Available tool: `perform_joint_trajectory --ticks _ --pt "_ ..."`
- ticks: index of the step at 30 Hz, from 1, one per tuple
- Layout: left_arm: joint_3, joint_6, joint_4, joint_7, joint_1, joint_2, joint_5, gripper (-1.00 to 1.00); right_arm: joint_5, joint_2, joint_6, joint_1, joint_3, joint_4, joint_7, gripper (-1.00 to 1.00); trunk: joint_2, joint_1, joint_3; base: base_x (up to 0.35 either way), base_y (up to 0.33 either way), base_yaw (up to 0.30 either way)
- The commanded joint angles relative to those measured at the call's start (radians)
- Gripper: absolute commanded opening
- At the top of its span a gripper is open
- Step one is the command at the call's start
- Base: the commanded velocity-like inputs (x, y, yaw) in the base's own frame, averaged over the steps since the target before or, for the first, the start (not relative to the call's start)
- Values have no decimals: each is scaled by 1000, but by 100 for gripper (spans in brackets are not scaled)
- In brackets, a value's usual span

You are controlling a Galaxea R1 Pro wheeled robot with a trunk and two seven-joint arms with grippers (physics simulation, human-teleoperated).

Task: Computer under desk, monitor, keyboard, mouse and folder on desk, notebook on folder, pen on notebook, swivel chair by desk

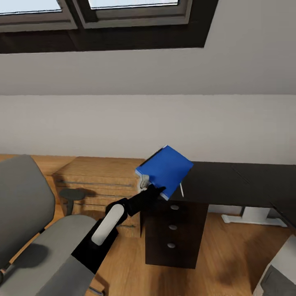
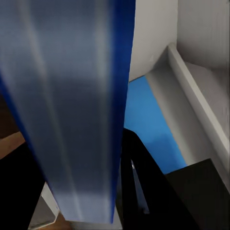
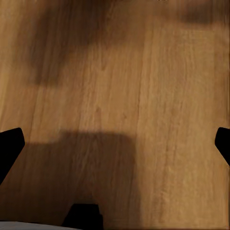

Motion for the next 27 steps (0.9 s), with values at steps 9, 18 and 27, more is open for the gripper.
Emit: perform_joint_trajectory --ticks 9,18,27 --pt "-2 200 281 -149 -142 -23 6 -100 -10 -15 -8 0 6 0 8 100 63 -35 27 0 0 -297" --pt "-3 250 366 -221 -153 -24 3 -100 -10 -17 -8 0 4 0 8 100 126 -69 56 0 0 -298" --pt "-4 252 409 -254 -153 -25 -1 -100 -10 -17 -8 0 4 0 8 100 189 -104 84 0 0 -298"
